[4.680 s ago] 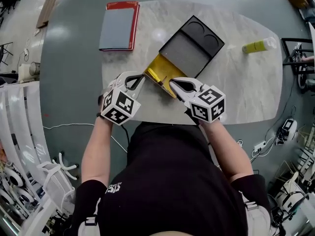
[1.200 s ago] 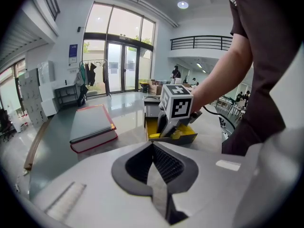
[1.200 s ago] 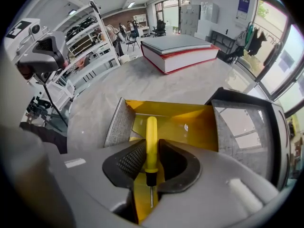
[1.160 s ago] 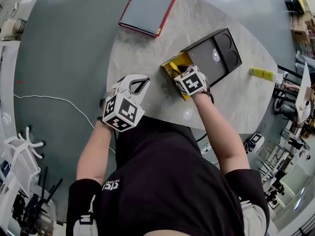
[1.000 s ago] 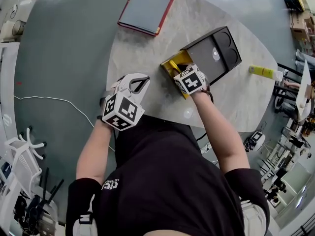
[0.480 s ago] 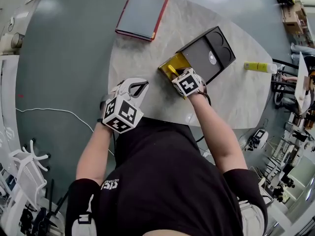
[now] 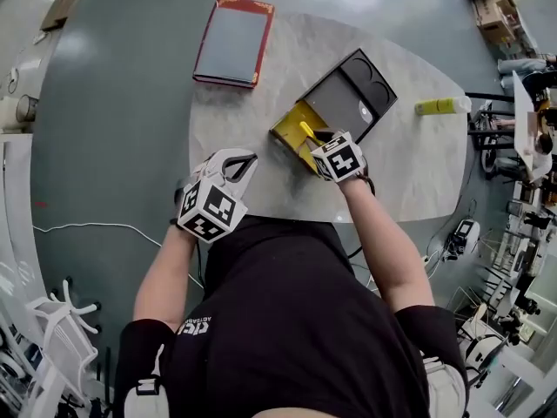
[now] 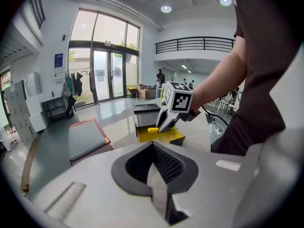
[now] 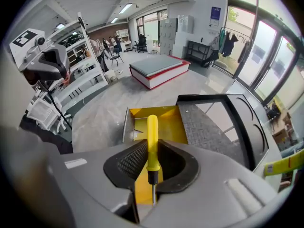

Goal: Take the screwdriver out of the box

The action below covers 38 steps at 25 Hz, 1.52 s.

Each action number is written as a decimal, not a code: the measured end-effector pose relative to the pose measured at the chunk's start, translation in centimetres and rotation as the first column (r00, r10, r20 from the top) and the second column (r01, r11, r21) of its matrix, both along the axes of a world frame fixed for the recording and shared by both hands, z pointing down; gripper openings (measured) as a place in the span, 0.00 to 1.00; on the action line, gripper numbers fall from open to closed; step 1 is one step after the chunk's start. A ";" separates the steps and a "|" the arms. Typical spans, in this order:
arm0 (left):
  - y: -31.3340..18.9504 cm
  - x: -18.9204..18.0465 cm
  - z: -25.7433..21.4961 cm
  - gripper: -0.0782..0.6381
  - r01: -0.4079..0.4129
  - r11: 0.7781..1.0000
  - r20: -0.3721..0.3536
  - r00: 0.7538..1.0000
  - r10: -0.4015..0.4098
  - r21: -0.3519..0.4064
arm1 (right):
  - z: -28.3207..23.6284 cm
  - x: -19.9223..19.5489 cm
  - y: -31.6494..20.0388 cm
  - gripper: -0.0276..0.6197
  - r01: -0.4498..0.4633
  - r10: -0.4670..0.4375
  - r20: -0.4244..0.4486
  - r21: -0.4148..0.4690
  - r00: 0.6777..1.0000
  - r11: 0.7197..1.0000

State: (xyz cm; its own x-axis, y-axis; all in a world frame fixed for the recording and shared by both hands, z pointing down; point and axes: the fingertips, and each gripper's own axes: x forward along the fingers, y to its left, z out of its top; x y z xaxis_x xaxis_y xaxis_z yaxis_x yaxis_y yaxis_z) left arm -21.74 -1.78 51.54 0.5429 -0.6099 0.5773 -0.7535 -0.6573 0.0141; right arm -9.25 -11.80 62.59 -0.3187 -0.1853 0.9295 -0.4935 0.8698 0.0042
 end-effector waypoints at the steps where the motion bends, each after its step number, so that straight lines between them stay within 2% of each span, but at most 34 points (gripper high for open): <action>1: -0.1 0.1 -0.4 0.11 0.001 1.000 -0.012 1.000 -0.001 0.002 | -0.6 0.1 0.1 0.17 -0.007 0.007 0.016 0.005 1.000 1.000; 9: -0.8 2.7 -3.3 0.11 0.033 0.999 -0.062 0.998 -0.032 0.025 | -5.7 1.6 0.9 0.17 -0.049 0.042 0.188 0.030 0.981 0.998; 15: -2.0 6.7 -5.5 0.11 0.053 0.996 -0.043 0.998 -0.050 0.066 | -10.2 4.5 1.8 0.17 -0.067 0.048 0.335 0.045 0.941 0.997; 18: -2.5 9.5 -7.2 0.11 0.085 0.993 -0.070 0.994 -0.079 0.083 | -12.7 6.9 2.4 0.17 -0.064 0.035 0.394 0.060 0.919 0.996; 25: -1.9 17.0 -11.4 0.11 0.125 0.986 -0.147 0.983 -0.108 0.110 | -18.8 13.2 4.2 0.17 -0.066 0.008 0.556 0.085 0.831 0.994; 30: -1.8 21.6 -14.8 0.11 0.142 0.978 -0.191 0.975 -0.112 0.152 | -23.5 16.8 6.3 0.17 -0.053 -0.018 0.674 0.085 0.738 0.995; 35: -1.4 23.3 -17.9 0.11 0.123 0.970 -0.222 0.972 -0.075 0.212 | -27.2 18.0 7.6 0.17 -0.018 -0.071 0.729 0.114 0.680 0.993; 38: -1.0 22.8 -19.2 0.11 0.143 0.964 -0.263 0.961 -0.082 0.223 | -29.4 17.9 7.9 0.17 -0.041 -0.090 0.757 0.152 0.647 0.988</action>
